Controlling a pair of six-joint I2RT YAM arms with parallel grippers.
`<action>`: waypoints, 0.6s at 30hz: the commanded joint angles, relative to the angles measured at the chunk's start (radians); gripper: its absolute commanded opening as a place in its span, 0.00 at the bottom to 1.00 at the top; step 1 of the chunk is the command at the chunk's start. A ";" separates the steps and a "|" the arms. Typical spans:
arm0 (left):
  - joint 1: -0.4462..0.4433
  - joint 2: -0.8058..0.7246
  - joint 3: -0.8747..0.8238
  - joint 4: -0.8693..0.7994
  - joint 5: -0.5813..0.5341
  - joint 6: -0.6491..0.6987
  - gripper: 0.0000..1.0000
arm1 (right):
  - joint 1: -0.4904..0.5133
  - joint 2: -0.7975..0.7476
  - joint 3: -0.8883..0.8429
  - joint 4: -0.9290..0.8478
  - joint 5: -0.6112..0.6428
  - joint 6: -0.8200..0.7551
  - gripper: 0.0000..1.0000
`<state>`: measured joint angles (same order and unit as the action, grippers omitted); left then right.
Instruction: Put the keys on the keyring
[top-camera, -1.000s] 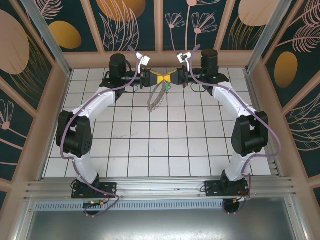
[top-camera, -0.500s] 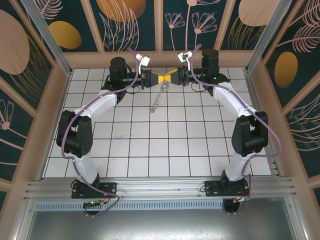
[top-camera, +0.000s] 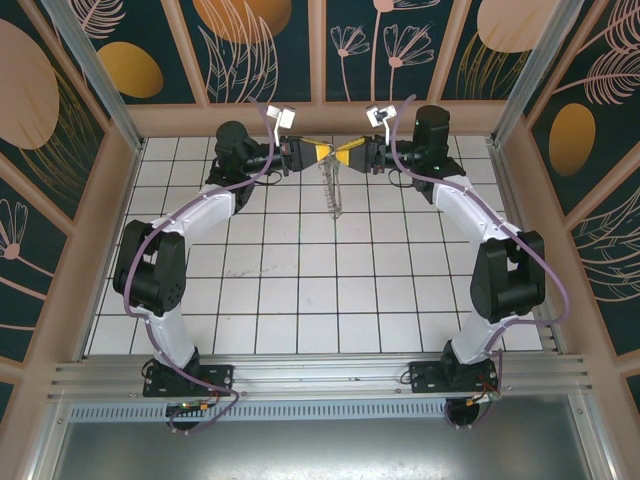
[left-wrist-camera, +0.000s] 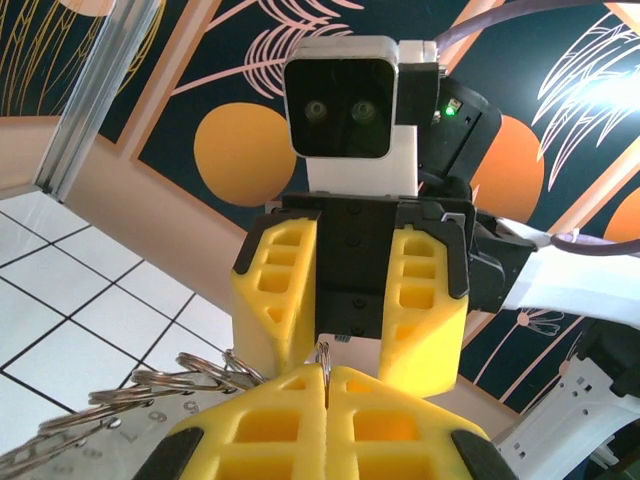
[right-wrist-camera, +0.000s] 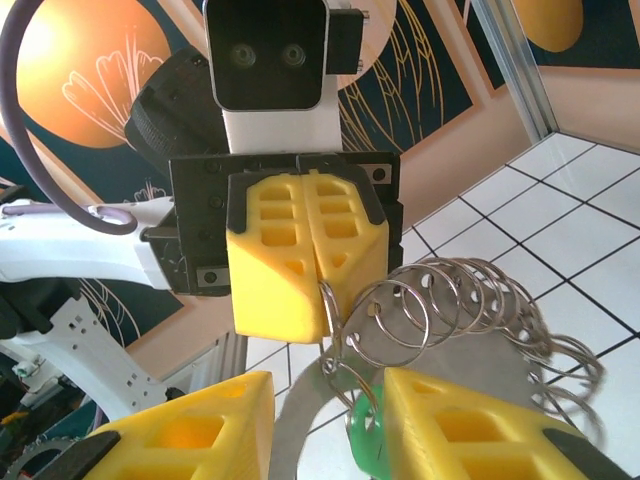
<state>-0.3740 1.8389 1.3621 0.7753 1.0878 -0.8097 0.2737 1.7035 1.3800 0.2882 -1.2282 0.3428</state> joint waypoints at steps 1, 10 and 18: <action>-0.003 -0.050 -0.008 0.097 -0.001 -0.034 0.00 | 0.002 -0.018 -0.013 0.104 -0.014 0.051 0.34; -0.003 -0.060 -0.016 0.139 0.007 -0.067 0.00 | 0.022 -0.005 -0.021 0.142 -0.019 0.071 0.25; -0.003 -0.065 -0.018 0.155 -0.018 -0.081 0.00 | 0.027 -0.031 -0.065 0.171 -0.022 0.085 0.00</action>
<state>-0.3740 1.8187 1.3445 0.8421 1.0866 -0.8703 0.2905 1.7031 1.3449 0.4202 -1.2327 0.4259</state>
